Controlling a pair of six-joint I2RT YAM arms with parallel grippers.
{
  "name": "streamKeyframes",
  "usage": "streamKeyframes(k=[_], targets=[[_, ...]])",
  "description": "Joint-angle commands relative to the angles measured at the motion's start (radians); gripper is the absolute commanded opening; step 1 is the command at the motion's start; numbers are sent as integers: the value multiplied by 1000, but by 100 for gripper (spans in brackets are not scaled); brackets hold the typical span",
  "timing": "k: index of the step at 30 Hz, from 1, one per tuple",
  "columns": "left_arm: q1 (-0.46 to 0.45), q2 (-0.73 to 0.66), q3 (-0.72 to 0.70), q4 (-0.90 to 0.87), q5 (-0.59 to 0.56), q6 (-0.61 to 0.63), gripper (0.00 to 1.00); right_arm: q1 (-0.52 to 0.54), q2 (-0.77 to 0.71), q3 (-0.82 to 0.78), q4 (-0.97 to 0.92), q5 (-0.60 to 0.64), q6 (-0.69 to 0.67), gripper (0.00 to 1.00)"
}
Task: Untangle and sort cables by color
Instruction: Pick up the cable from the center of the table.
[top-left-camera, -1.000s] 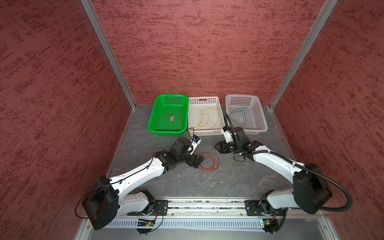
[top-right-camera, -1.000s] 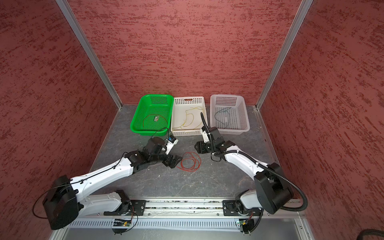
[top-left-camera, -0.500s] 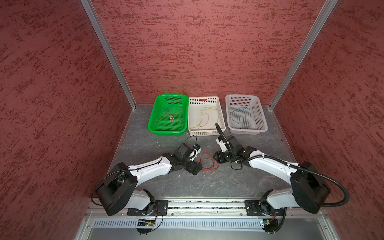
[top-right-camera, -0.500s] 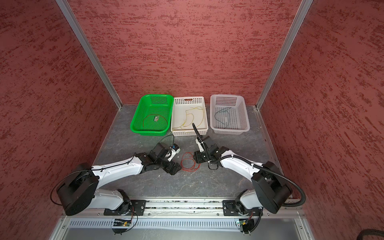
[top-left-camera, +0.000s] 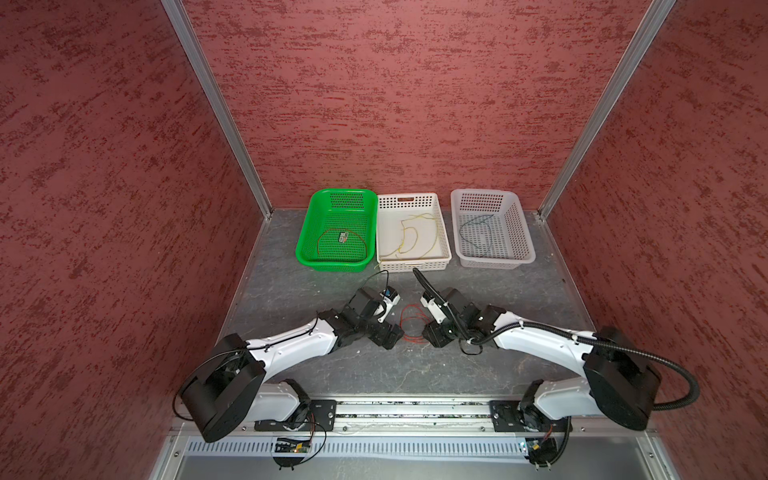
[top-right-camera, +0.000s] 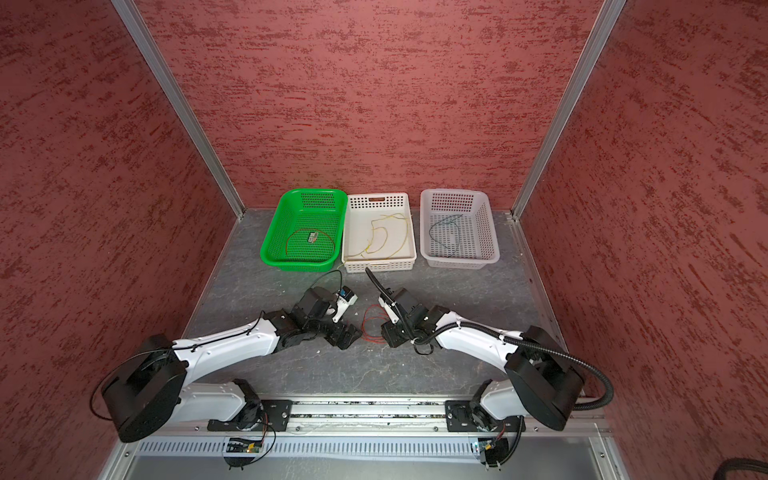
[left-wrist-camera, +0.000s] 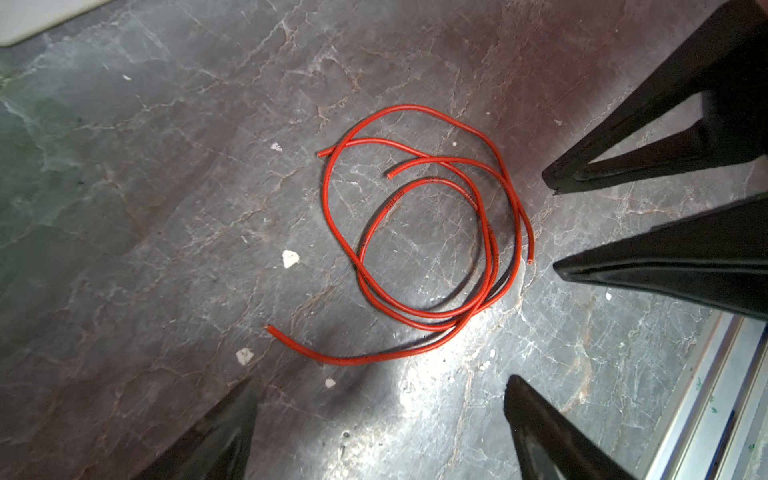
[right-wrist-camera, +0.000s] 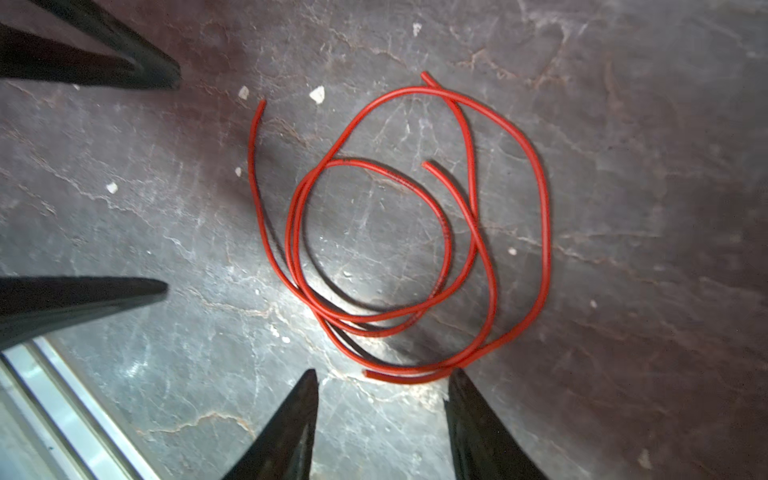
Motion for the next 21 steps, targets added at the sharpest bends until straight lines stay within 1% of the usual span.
streamKeyframes(k=[1, 7, 11, 15, 21], targets=[[19, -32, -13, 28, 18, -13, 93, 11, 6, 33, -37, 46, -109, 53], [40, -60, -15, 18, 33, -8, 92, 54, 115, 78, -63, 98, -146, 53], [52, -68, -24, 26, 41, -7, 93, 77, 130, 88, -65, 109, -163, 53], [53, -70, -33, 38, 44, -10, 93, 79, 156, 98, -74, 123, -172, 53], [56, -75, -38, 45, 45, -10, 93, 81, 198, 121, -84, 189, -168, 52]])
